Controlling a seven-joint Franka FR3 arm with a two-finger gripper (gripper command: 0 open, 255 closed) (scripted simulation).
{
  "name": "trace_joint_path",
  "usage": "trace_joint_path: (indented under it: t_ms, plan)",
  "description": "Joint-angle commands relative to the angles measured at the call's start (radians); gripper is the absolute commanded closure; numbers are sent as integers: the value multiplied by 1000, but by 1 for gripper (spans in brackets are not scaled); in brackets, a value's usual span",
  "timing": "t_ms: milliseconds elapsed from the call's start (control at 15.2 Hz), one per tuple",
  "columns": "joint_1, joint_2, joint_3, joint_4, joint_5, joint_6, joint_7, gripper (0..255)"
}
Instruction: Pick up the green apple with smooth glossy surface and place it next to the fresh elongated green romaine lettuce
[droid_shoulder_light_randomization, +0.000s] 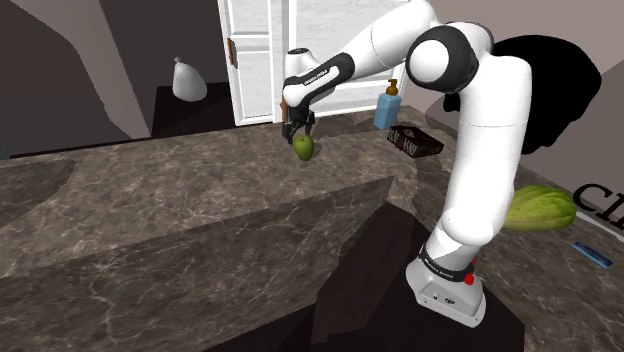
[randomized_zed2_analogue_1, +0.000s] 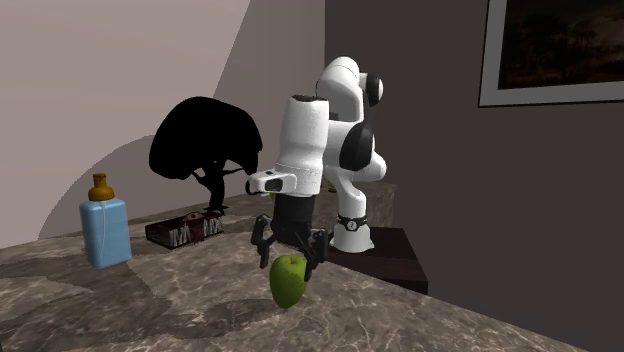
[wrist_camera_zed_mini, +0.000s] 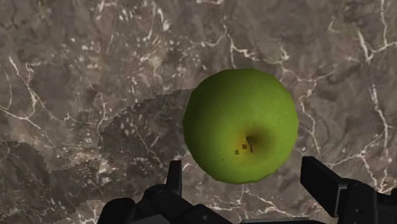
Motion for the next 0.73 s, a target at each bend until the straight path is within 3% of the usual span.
trace_joint_path:
  t_ms: [0, 660]
  plan:
    - [-2, 16, -1, -9, -1, 25, 1, 0]
    - [-3, 28, -2, -13, -1, 42, 1, 0]
